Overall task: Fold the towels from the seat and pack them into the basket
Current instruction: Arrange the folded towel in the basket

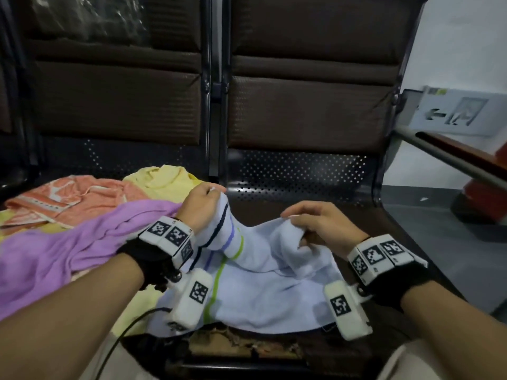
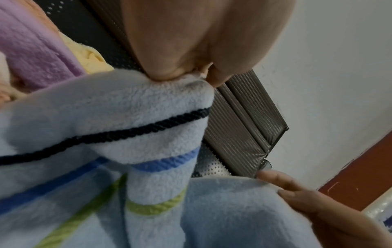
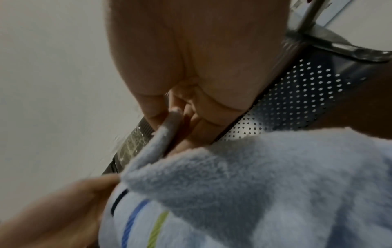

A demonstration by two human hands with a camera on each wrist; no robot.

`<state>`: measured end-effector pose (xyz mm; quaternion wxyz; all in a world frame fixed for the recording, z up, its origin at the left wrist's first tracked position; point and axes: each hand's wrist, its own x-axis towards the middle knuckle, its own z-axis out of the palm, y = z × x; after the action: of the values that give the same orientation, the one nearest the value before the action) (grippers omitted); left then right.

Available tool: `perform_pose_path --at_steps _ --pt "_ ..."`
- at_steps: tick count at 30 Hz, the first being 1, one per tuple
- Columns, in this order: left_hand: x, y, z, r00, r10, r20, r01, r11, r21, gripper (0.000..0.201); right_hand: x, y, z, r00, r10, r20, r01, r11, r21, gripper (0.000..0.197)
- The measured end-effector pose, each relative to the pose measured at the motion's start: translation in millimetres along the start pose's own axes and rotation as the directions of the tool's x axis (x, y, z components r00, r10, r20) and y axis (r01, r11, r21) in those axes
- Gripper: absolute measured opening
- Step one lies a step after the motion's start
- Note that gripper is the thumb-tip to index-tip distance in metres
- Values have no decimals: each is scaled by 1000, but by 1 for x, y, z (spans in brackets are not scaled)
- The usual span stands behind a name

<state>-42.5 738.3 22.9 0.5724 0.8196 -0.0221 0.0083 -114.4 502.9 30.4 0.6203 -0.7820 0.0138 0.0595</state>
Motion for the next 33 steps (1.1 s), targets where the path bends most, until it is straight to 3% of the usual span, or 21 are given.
perform_pose_path --at_steps 4,7,9,11,14,16,18,20,25,33 --pt "-4 8 4 996 87 -4 -87 996 1 21 -4 -2 10 998 9 70 -11 999 33 34" --pt "-9 16 5 995 100 1 -100 990 -105 20 -4 -7 8 979 69 192 -119 958 261 34" --pt "-14 20 7 993 113 38 -107 987 -117 19 -4 -8 6 968 35 249 -103 958 269 27" --pt "-19 23 9 990 105 90 -94 988 -119 18 -6 -6 7 976 -37 214 45 998 -34 21" --pt "-22 24 9 988 52 146 -27 986 -165 17 -9 -6 8 971 -186 149 236 823 -517 11" --pt "-26 23 9 976 27 216 10 986 -168 14 -11 -11 12 938 -309 157 330 656 -679 6" --pt "-30 21 9 954 34 299 21 984 -177 12 -12 -19 18 890 -428 160 412 602 -684 4" --pt "-34 19 9 928 47 369 26 981 -191 11 -13 -25 24 873 -475 112 431 642 -634 6" --pt "-41 22 6 881 73 467 19 982 -190 11 -11 -20 42 920 -387 56 336 708 -621 12" --pt "-45 25 7 863 0 506 99 981 -169 10 -3 -12 43 929 -362 -72 276 810 -518 17"
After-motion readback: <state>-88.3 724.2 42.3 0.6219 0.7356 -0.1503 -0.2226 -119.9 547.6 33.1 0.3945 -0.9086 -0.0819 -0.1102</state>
